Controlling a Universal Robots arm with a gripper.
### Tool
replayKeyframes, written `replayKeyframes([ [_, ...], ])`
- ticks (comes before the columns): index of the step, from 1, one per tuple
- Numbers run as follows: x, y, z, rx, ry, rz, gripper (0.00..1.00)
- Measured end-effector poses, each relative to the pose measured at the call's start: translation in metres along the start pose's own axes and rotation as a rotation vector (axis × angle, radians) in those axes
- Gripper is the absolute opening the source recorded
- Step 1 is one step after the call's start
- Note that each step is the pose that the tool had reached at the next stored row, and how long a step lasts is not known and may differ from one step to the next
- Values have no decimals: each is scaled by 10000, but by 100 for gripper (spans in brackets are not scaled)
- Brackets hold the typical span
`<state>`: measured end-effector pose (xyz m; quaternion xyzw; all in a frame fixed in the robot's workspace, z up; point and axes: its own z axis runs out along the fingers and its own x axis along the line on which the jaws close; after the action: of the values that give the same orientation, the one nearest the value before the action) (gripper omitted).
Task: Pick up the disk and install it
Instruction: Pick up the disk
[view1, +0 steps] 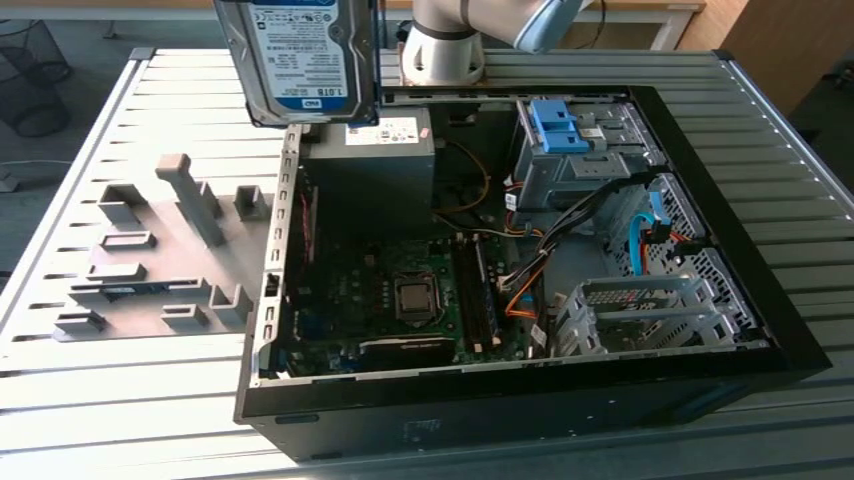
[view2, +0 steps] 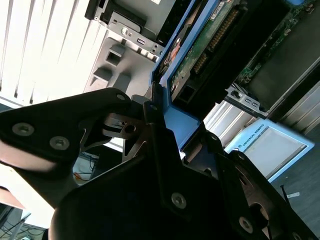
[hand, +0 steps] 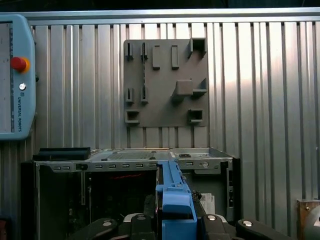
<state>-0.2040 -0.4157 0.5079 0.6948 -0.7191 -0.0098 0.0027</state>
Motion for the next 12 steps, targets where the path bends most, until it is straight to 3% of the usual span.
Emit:
replayKeyframes([
  [6, 9, -126, -2, 0, -1, 0, 36],
  [12, 14, -388, -7, -1, -1, -1, 36],
])
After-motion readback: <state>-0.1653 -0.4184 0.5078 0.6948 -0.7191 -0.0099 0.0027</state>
